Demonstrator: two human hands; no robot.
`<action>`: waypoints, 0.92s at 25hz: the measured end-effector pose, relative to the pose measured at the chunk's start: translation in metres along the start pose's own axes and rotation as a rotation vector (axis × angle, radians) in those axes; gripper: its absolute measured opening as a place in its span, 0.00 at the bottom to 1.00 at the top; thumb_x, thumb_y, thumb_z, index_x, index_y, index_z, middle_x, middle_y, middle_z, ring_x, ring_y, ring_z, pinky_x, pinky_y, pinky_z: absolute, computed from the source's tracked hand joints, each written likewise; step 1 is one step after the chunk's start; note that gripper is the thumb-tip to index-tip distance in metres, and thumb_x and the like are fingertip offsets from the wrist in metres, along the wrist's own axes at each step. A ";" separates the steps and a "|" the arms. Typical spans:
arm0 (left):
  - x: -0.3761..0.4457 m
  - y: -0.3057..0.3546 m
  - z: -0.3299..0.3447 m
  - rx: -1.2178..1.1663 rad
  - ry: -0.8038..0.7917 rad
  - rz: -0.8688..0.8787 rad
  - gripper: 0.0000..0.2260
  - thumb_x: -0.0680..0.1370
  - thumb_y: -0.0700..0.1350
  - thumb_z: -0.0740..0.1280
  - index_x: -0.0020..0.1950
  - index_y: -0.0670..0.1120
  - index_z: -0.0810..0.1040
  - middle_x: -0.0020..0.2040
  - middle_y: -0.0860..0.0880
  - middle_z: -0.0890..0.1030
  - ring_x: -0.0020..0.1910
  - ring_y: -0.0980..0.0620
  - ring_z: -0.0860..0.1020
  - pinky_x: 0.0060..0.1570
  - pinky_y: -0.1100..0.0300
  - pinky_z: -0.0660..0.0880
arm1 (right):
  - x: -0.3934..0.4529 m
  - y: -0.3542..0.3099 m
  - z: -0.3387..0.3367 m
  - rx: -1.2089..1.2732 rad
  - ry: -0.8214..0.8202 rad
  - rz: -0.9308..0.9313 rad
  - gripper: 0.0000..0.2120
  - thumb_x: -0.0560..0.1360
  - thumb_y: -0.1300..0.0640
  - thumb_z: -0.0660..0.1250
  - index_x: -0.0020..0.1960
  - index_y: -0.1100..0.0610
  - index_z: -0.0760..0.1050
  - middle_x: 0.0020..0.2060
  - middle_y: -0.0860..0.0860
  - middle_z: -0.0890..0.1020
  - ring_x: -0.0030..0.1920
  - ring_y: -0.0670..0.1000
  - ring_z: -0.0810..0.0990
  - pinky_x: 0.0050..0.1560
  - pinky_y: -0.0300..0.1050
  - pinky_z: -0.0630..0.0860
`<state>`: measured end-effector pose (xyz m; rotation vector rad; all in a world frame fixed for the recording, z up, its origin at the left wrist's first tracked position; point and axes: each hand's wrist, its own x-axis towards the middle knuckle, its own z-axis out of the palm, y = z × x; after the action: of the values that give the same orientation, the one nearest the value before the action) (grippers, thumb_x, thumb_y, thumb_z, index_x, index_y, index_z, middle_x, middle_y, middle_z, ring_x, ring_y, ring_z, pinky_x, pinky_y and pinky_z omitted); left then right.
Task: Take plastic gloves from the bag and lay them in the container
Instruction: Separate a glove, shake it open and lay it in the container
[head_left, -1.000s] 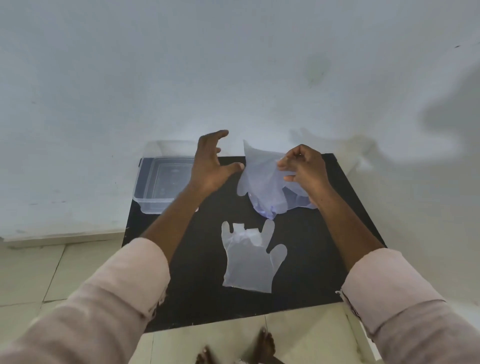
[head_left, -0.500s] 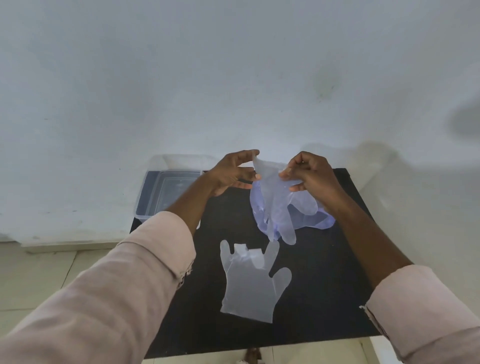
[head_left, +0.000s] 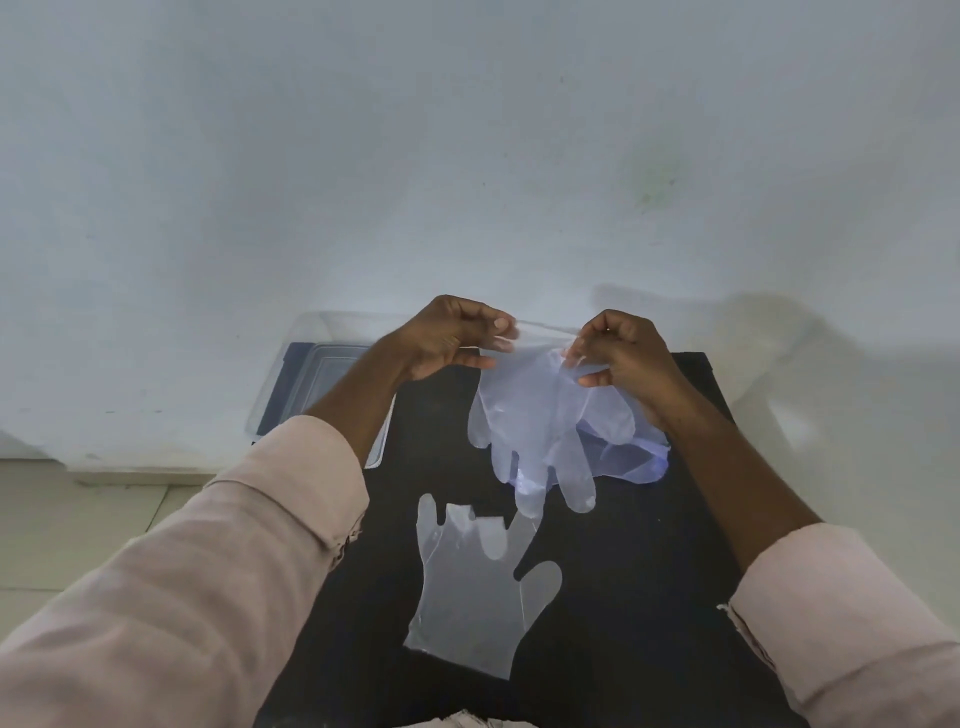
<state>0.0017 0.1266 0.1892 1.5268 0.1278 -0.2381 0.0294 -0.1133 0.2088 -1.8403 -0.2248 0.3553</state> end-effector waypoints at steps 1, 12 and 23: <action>-0.002 0.001 0.000 0.007 0.025 0.002 0.07 0.76 0.41 0.70 0.52 0.39 0.82 0.49 0.47 0.86 0.50 0.48 0.84 0.45 0.55 0.81 | 0.002 0.003 0.002 0.032 -0.005 0.011 0.02 0.74 0.64 0.66 0.45 0.61 0.77 0.42 0.58 0.85 0.44 0.53 0.85 0.41 0.45 0.81; -0.024 0.006 -0.046 0.094 0.240 0.040 0.11 0.73 0.37 0.72 0.55 0.36 0.81 0.47 0.40 0.84 0.45 0.47 0.84 0.49 0.58 0.81 | 0.026 0.003 0.068 0.271 0.054 0.044 0.05 0.76 0.61 0.67 0.41 0.56 0.77 0.40 0.56 0.85 0.41 0.51 0.86 0.36 0.42 0.80; -0.043 -0.014 -0.139 0.072 0.269 -0.001 0.07 0.76 0.43 0.70 0.50 0.40 0.83 0.50 0.39 0.84 0.48 0.42 0.84 0.46 0.54 0.82 | 0.041 -0.020 0.158 0.198 0.182 0.019 0.09 0.74 0.61 0.67 0.37 0.53 0.82 0.39 0.54 0.85 0.42 0.51 0.83 0.37 0.44 0.80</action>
<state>-0.0341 0.2679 0.1791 1.6250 0.3362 -0.0375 0.0122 0.0475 0.1814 -1.6680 -0.0440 0.2133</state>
